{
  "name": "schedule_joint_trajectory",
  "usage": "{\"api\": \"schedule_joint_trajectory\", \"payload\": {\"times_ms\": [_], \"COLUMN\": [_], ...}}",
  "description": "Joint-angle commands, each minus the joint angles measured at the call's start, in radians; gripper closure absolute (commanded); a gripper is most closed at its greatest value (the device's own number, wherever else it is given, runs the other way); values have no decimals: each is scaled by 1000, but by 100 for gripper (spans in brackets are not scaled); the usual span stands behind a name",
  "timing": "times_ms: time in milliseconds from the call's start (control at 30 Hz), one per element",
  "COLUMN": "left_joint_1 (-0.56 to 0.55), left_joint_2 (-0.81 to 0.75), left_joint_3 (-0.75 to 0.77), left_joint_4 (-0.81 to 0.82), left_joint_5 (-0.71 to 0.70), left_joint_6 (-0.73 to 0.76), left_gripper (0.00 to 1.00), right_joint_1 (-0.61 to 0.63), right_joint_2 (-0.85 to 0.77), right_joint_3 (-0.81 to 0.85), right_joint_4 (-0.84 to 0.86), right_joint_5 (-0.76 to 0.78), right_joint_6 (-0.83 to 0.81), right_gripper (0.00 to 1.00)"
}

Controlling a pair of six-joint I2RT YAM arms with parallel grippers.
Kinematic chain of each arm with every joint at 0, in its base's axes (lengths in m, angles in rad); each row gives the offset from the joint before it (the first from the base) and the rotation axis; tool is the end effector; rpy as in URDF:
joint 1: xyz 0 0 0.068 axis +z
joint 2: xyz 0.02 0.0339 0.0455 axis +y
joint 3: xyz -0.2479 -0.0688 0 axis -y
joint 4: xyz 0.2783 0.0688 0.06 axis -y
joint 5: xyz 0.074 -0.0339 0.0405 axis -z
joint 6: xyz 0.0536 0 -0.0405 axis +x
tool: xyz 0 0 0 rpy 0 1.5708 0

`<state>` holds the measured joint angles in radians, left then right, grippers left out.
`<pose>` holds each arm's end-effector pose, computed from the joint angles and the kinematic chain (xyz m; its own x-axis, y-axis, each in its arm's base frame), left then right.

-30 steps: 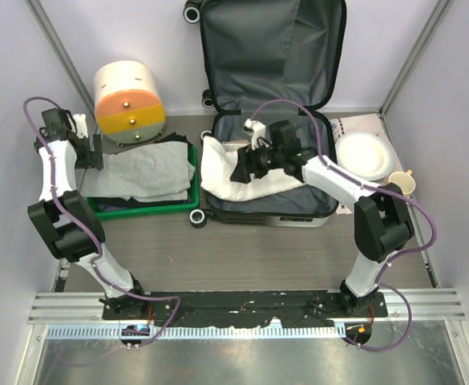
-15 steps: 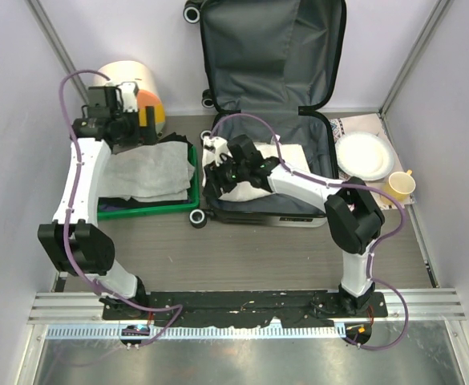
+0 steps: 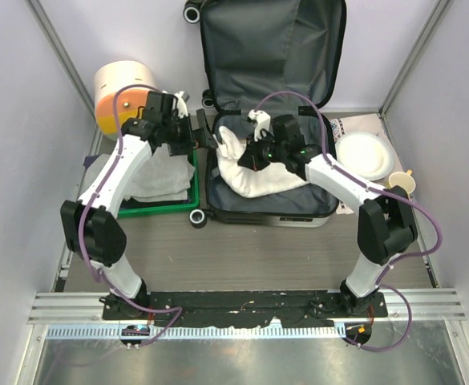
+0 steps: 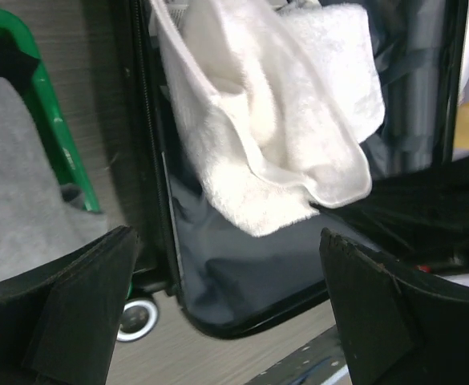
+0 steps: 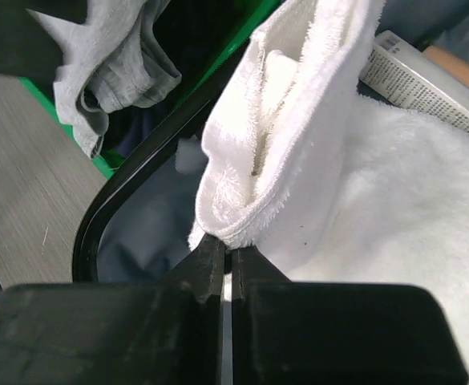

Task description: Open, take out, and arrange the luggage

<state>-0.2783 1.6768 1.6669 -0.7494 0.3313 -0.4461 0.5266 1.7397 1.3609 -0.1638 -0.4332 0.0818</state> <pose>0.3948 -0.1309 0.3314 -0.8071 -0.1937 -0.5577 0.1534 0.8434 -0.5149 0.3755 0.2443 0.2474 -0.5076 -0.2093 -0.8358 -0.7279 0.6232 0.2860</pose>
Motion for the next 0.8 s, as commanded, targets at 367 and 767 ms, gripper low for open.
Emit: {"api": "schedule_joint_trajectory", "payload": {"times_ms": [367,767], "left_joint_1": [-102,-165], "left_joint_2": [199,285], "left_joint_3": [238,278], "left_joint_4": [-48,-134], "left_joint_5": [-198,-324], "left_joint_6": [-298,-302], "left_gripper": [0,0], "right_joint_1": [-1,32], "right_joint_2": [-97,-86], "right_joint_3": [-62,-19], "right_joint_4": [83,49], "right_joint_5": [-127,-148], "right_joint_6": [-25,-99], "right_gripper": [99,99]}}
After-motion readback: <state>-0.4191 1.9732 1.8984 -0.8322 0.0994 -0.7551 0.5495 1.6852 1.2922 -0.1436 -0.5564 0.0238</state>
